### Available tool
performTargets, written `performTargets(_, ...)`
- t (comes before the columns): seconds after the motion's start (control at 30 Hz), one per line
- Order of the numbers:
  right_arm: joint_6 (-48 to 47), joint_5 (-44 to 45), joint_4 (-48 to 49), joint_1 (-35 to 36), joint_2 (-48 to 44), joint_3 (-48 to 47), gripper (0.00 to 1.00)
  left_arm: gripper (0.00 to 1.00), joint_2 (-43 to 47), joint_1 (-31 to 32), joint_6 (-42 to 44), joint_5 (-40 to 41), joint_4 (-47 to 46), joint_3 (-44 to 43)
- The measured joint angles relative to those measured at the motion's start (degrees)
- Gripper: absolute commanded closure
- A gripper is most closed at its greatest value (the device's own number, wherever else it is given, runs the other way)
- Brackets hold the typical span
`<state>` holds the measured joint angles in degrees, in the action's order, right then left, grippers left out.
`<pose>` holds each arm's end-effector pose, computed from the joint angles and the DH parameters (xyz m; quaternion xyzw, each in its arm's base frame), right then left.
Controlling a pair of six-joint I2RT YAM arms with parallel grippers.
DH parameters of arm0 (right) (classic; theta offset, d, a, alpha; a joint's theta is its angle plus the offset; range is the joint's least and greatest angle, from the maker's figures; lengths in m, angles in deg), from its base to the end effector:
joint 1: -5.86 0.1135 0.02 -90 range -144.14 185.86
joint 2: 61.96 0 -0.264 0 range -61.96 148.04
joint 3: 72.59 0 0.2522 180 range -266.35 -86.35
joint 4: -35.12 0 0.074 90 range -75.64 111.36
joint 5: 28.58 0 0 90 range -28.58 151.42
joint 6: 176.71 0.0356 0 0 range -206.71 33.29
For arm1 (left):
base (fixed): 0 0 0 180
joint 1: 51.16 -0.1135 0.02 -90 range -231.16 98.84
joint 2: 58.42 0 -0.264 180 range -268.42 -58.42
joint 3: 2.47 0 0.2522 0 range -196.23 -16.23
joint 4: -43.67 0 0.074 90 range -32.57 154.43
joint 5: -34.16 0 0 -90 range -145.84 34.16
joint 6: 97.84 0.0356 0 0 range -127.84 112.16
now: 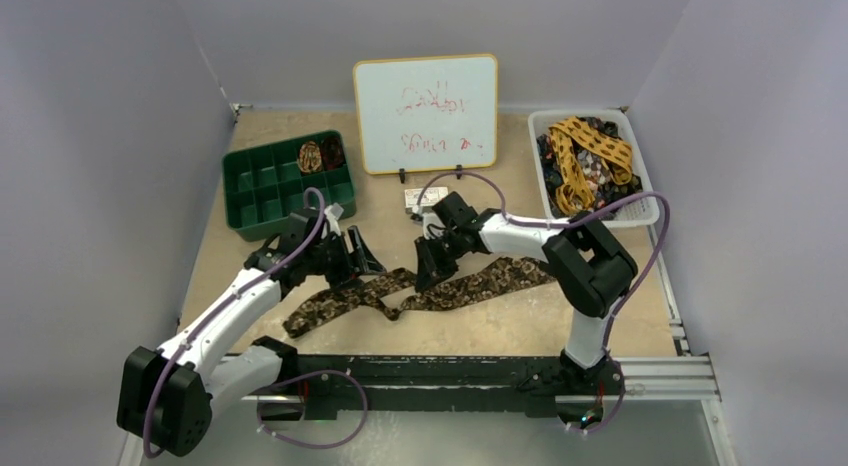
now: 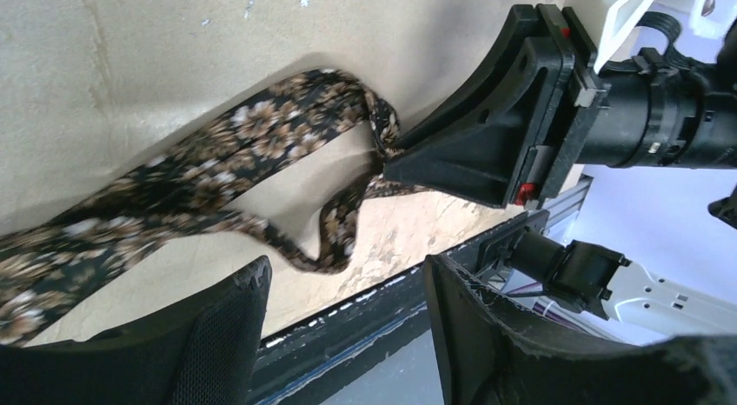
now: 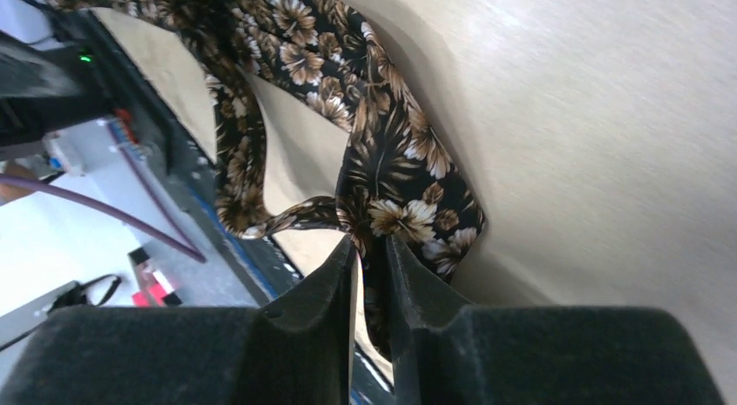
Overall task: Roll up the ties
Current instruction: Flatten out the tie at the center of the board.
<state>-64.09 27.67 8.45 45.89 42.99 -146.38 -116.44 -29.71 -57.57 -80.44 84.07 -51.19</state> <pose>0.2622 0.2461 0.1504 -0.2187 0.8967 0.3761 0.0815 0.1787 -0.0861 0.2156 -0.1529 0.9074 -0.3585 0.1573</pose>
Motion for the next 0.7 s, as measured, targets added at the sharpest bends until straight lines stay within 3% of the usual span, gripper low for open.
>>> performTargets(0.13, 2.64, 1.55, -0.35, 1.51, 0.17, -4.09, 0.60, 0.37, 0.70, 0.00, 1.05, 1.57, 2.89, -1.27)
performTargets(0.27, 1.42, 12.37, -3.69, -1.38, -7.10, -5.42, 0.26, 0.37, 1.73, 0.00, 1.49, 2.32, 4.39, -1.90)
performTargets(0.3, 1.77, 14.82, -3.93, -2.60, -9.99, -4.63, 0.07, 0.37, 1.88, 0.00, 1.53, 2.34, 4.46, -1.95)
performTargets(0.33, 1.88, 17.90, -3.82, -4.26, -14.03, -2.97, 0.02, 0.37, 1.97, 0.00, 1.55, 2.34, 4.48, -1.97)
performTargets(0.53, 5.73, 33.42, -6.34, -13.55, -34.71, 10.19, 0.03, 0.37, 1.99, 0.00, 1.55, 2.27, 4.35, -1.99)
performTargets(0.6, 6.34, 35.67, -8.57, -13.90, -36.22, 12.52, 0.08, 0.37, 1.95, 0.00, 1.57, 2.25, 4.31, -1.99)
performTargets(0.7, 6.36, 35.76, -10.58, -14.10, -34.84, 14.80, 0.23, 0.37, 1.57, 0.00, 2.01, 2.03, 4.26, -1.99)
